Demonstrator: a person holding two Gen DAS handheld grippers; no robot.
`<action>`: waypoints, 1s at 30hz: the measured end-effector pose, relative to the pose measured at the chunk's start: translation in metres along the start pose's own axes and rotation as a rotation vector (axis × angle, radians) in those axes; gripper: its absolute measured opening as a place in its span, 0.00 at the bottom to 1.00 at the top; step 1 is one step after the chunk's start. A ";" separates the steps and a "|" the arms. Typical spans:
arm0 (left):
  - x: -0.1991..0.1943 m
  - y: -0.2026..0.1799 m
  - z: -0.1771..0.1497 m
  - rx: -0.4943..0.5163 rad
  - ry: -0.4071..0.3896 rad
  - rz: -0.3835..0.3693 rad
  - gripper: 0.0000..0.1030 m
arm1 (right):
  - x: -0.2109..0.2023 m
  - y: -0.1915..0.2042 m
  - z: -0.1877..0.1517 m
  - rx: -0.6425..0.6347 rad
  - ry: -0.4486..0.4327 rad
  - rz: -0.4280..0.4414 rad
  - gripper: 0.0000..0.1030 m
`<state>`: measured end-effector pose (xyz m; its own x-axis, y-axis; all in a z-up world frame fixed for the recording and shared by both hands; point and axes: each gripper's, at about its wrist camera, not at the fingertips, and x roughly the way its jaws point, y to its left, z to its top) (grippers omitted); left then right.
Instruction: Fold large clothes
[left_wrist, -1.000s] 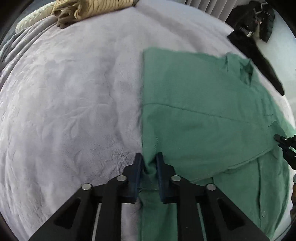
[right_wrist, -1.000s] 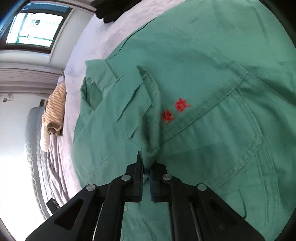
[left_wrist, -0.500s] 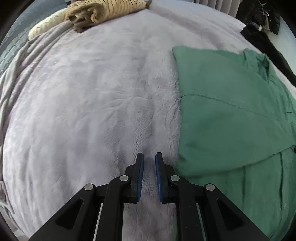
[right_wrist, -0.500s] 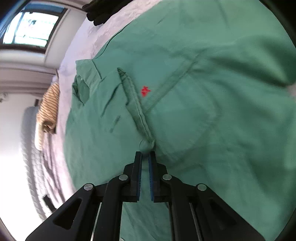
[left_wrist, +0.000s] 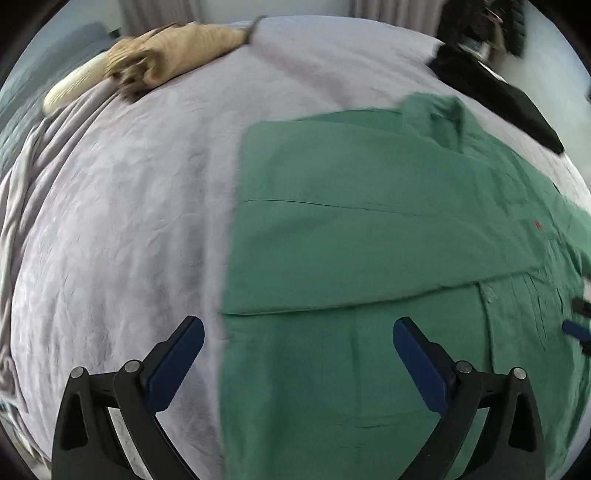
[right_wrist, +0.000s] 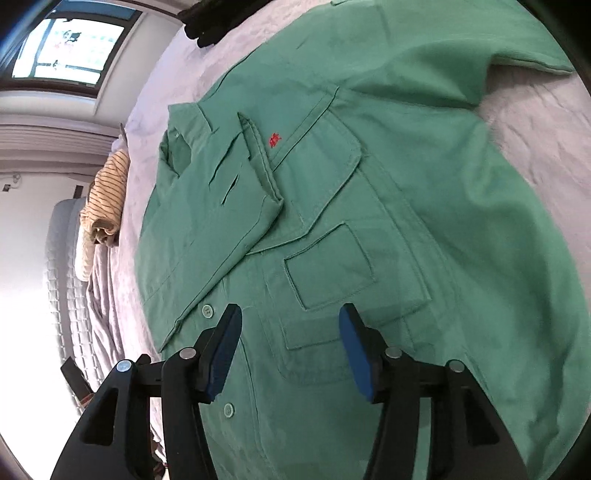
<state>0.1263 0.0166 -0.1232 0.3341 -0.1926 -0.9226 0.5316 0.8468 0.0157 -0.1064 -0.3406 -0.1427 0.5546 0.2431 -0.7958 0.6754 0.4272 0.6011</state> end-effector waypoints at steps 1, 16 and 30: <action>0.002 -0.007 -0.001 0.008 0.010 0.001 1.00 | -0.002 -0.002 0.001 0.003 -0.002 0.002 0.60; 0.001 -0.127 0.012 0.135 0.058 -0.051 1.00 | -0.067 -0.064 0.027 0.047 -0.136 0.093 0.98; 0.006 -0.216 0.011 0.190 0.131 -0.067 1.00 | -0.118 -0.139 0.071 0.134 -0.198 0.106 1.00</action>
<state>0.0221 -0.1734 -0.1281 0.1960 -0.1691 -0.9659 0.6902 0.7235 0.0134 -0.2308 -0.4905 -0.1273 0.7012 0.0991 -0.7060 0.6594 0.2862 0.6952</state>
